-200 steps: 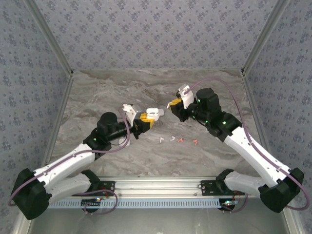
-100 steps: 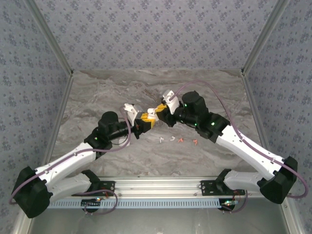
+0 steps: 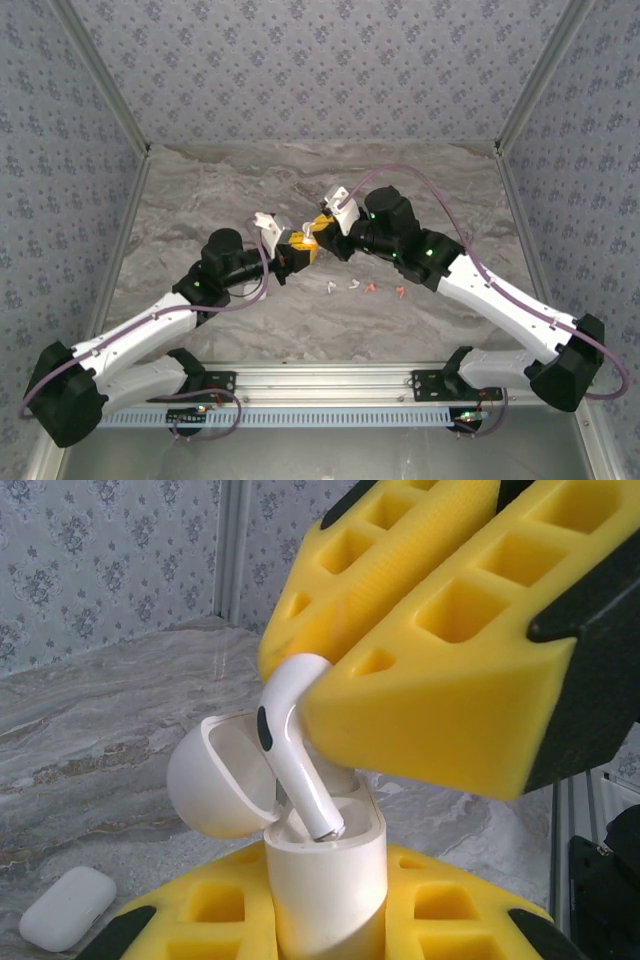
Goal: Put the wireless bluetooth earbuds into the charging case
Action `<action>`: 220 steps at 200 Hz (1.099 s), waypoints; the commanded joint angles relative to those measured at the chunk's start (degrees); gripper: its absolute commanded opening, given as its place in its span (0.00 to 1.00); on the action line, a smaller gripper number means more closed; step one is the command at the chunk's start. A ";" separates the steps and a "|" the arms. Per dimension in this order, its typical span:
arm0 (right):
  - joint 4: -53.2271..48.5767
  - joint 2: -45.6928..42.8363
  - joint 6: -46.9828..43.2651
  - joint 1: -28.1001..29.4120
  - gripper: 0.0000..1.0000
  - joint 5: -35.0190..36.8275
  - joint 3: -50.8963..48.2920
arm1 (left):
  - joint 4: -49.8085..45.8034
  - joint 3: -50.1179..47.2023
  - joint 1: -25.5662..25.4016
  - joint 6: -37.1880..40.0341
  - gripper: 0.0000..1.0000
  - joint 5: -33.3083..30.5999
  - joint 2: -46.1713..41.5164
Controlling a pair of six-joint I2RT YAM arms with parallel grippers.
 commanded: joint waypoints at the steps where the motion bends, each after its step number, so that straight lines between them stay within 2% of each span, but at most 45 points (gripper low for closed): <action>1: -1.34 0.49 -1.79 0.47 0.20 -2.21 2.35 | 2.19 2.63 -0.34 0.07 0.00 1.07 -0.54; 67: -4.61 0.10 -2.57 -0.42 0.23 -7.07 2.54 | 2.35 2.29 -0.32 0.08 0.00 0.68 -0.85; 102: -4.45 -0.84 -0.60 -2.35 0.40 -11.29 4.98 | 2.23 2.10 -0.30 -0.13 0.00 0.64 -1.10; 131: -2.86 -3.80 1.86 -4.95 0.58 -12.67 4.71 | 2.32 1.52 -0.32 -0.13 0.00 0.25 -1.87; 153: -0.82 -5.87 6.07 -9.10 0.79 -14.65 3.59 | 3.21 0.75 -0.34 -0.25 0.00 0.07 -2.59; 173: 1.48 -6.45 11.32 -13.71 1.00 -19.30 -0.49 | 3.72 0.45 -0.32 -0.37 0.00 0.48 -3.03; 195: 3.22 -5.31 16.22 -17.39 1.00 -26.35 -2.10 | 4.31 0.36 -0.34 -0.51 0.00 1.25 -3.29; 220: 3.80 -2.61 18.61 -17.79 1.00 -32.87 -1.96 | 5.23 0.28 -0.31 -0.71 0.00 2.45 -3.22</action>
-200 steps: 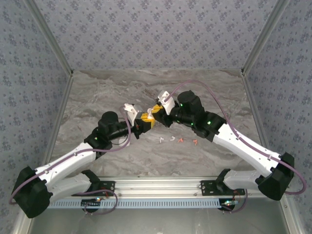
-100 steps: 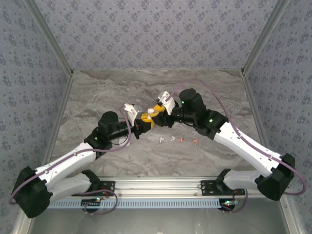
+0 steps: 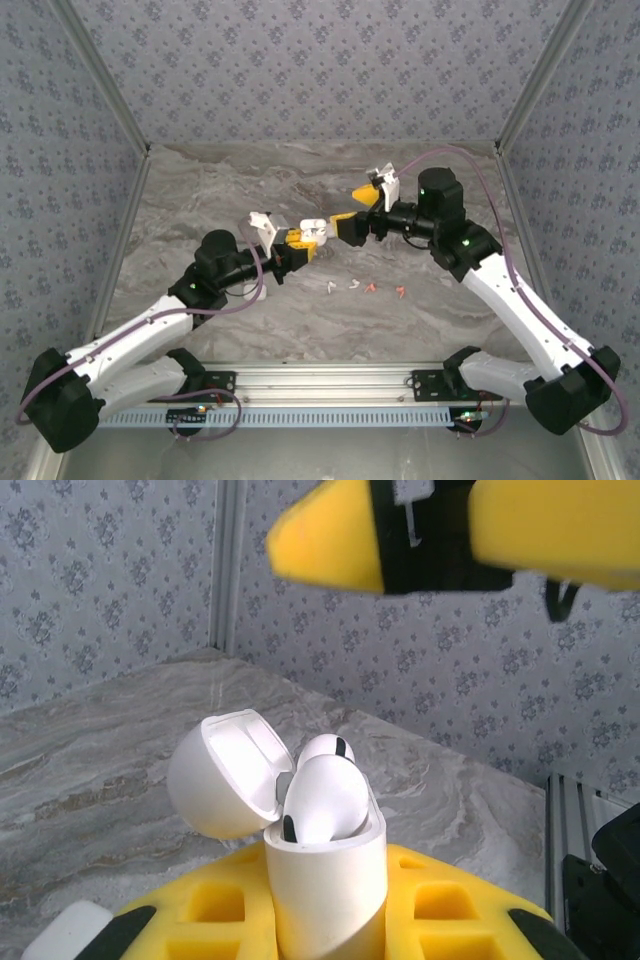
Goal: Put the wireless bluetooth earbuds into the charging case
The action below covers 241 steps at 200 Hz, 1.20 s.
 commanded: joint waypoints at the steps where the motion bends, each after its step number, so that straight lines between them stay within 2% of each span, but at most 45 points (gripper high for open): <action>1: 2.16 2.30 5.50 -0.12 1.00 -9.85 -0.38 | 3.55 0.34 -0.28 -0.71 0.00 2.03 -1.01; 26: 3.20 4.66 6.46 1.00 1.00 -14.03 0.23 | 4.13 0.37 -0.24 -0.76 0.00 2.60 -0.85; 87: 1.54 8.97 5.78 4.67 1.00 -17.61 3.62 | 3.91 0.36 -0.29 -0.75 0.00 2.21 -0.73; 157: -3.37 7.81 2.75 6.44 1.00 -18.13 6.78 | 1.74 0.46 -0.30 0.21 0.00 0.27 -1.09; 241: -7.66 5.14 0.24 6.90 1.00 -15.87 5.12 | 0.69 0.11 -0.30 0.65 0.00 -2.41 -1.89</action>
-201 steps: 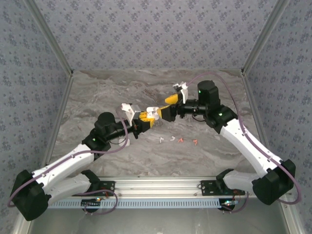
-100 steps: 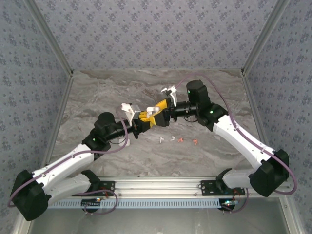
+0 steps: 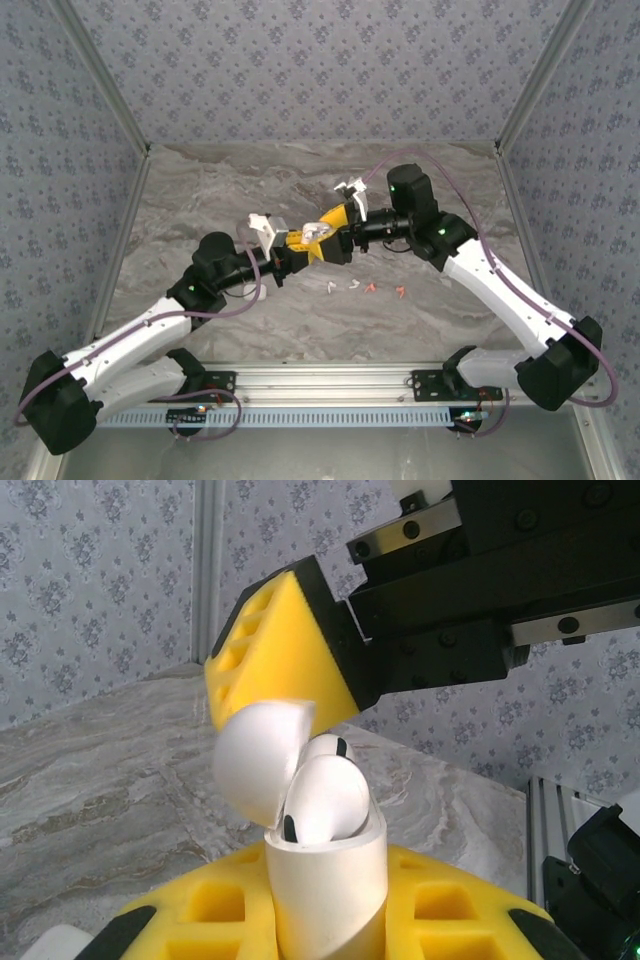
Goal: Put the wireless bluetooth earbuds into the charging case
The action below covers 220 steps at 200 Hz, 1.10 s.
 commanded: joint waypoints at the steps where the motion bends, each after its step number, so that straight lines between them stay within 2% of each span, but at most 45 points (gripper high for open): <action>1: -2.92 -1.42 -1.20 0.98 1.00 -0.99 0.77 | 0.11 0.24 0.29 0.59 0.00 -2.85 -0.73; 60: -5.98 -1.52 -3.32 0.94 1.00 2.52 1.56 | 0.35 0.76 0.29 0.59 0.00 -2.52 0.05; 99: -9.44 -2.20 -5.93 0.05 1.00 9.21 3.30 | 0.19 1.04 0.29 0.42 0.00 -2.30 1.17; 123: -6.43 -4.18 -4.37 -0.84 1.00 20.15 1.43 | 0.43 1.12 0.30 -1.21 0.00 -3.15 2.91; 158: -5.57 -8.31 -2.60 -1.41 1.00 41.51 -2.74 | -0.27 1.38 0.64 -5.55 0.00 -10.28 7.68; 174: -5.77 -10.57 -2.42 -1.73 1.00 47.04 -4.46 | -2.73 2.72 1.98 -8.43 0.00 -12.26 11.64; 199: -4.90 -13.79 -1.22 -3.48 1.00 48.48 -7.69 | -7.34 6.41 4.86 -14.43 0.00 -12.12 19.71; 220: -3.13 -15.88 2.02 -6.45 1.00 45.04 -10.73 | -7.12 8.86 5.70 -17.76 0.00 -9.92 26.44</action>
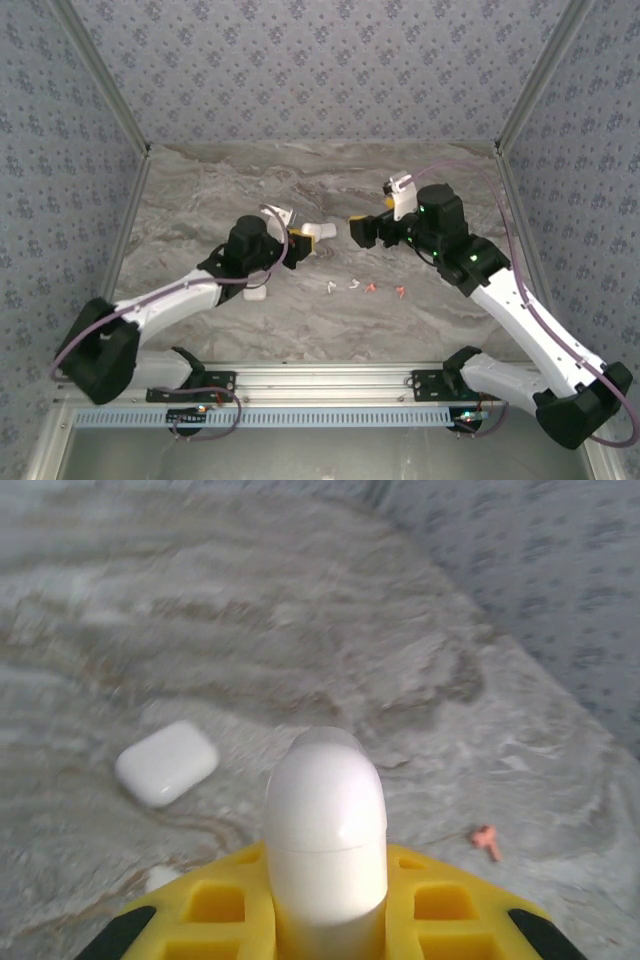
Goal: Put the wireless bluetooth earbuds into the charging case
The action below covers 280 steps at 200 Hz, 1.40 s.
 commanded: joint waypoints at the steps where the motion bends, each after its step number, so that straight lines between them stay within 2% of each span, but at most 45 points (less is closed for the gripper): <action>1: 2.48 -2.58 4.22 -2.66 1.00 1.53 -2.81 | -1.40 4.42 0.93 -6.29 0.00 0.84 5.56; 27: 10.30 -3.96 10.67 -7.01 1.00 -8.97 -8.01 | -4.75 9.12 0.92 -9.73 0.00 1.99 13.20; 46: 15.66 -3.45 16.01 -8.89 1.00 -12.80 -10.82 | -7.86 12.61 0.61 -12.20 0.00 3.21 18.73; 87: 19.63 -2.60 22.05 -10.80 1.00 -13.84 -13.94 | -6.75 14.98 -1.42 -15.13 0.00 4.85 25.72; 138: 18.65 -2.00 22.03 -11.42 1.00 -14.67 -13.91 | -5.34 16.37 -2.03 -17.10 0.11 5.36 30.33; 174: 17.11 -1.87 20.04 -11.42 1.00 -16.71 -13.01 | -7.58 16.46 -2.07 -16.24 0.35 3.37 30.22; 191: 15.46 -1.58 18.68 -11.30 1.00 -17.75 -11.94 | -9.62 16.50 -1.96 -15.20 0.43 1.58 29.40; 237: 10.75 -0.67 12.76 -8.99 1.00 -15.01 -9.53 | -14.53 15.76 -1.22 -12.58 0.54 -3.46 23.54; 280: 9.59 2.08 3.65 -1.47 1.00 -10.20 -9.73 | -17.85 14.10 1.98 -11.22 0.63 -4.82 14.71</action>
